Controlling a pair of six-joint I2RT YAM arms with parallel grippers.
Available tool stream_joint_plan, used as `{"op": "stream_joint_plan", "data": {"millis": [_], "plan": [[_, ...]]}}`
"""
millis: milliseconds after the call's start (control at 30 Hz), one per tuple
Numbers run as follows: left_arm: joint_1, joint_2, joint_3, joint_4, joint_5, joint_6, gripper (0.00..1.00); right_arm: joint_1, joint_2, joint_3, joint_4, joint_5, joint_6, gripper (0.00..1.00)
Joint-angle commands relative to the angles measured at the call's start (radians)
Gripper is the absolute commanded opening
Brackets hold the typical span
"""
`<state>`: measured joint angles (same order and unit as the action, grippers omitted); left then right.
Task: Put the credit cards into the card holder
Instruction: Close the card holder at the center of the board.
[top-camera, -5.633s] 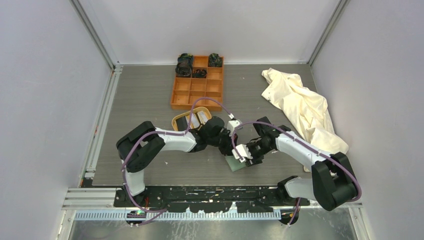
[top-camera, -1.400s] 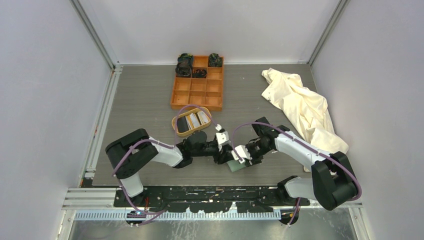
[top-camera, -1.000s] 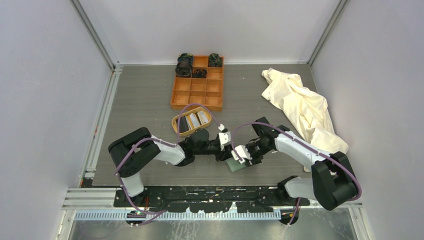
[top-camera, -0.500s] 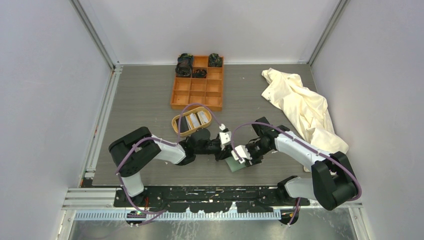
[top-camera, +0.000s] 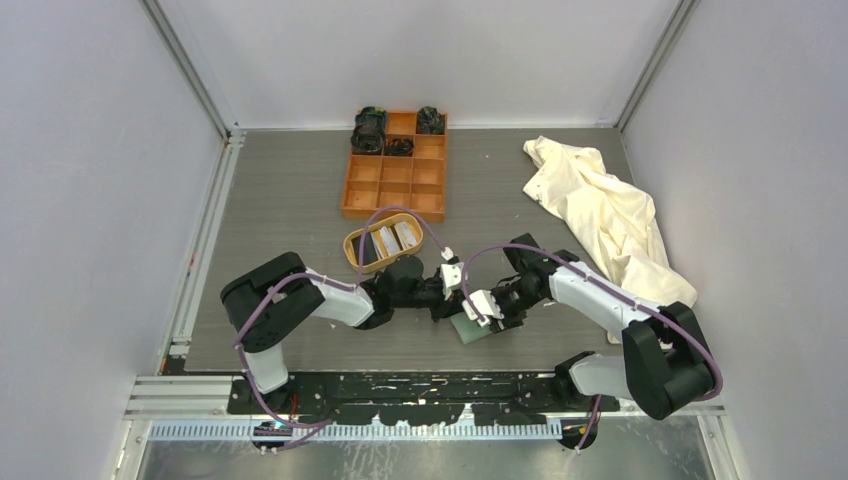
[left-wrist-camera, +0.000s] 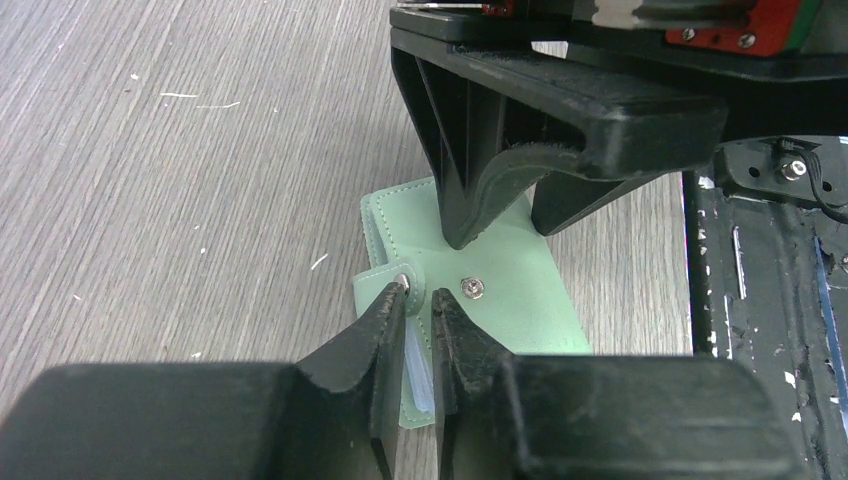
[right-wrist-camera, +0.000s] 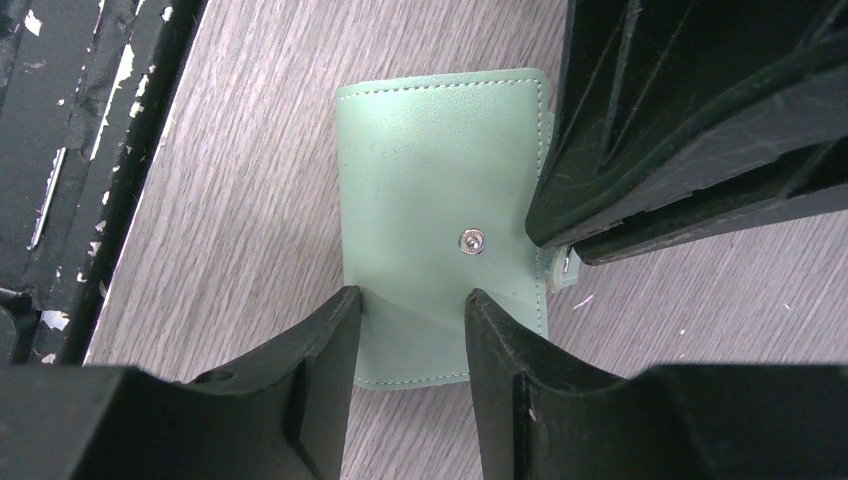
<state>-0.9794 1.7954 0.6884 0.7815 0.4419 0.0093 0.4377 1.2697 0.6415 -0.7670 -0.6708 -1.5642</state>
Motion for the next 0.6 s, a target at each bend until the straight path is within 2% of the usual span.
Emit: {"op": "stream_joint_plan", "data": {"millis": [0,400,533,567], "plan": [[0.007,-0.001,0.032,0.02,0.007,0.006,0.17,0.006,0.01,0.011,-0.028,0.016,0.011,0.47],[0.01,0.01,0.047,0.005,-0.012,-0.004,0.17,0.007,0.013,0.014,-0.034,0.016,0.008,0.47],[0.01,0.009,0.049,-0.001,-0.005,-0.004,0.1,0.007,0.013,0.014,-0.034,0.015,0.008,0.47],[0.011,0.009,0.049,-0.001,0.001,-0.003,0.02,0.007,0.011,0.014,-0.034,0.016,0.008,0.47]]}}
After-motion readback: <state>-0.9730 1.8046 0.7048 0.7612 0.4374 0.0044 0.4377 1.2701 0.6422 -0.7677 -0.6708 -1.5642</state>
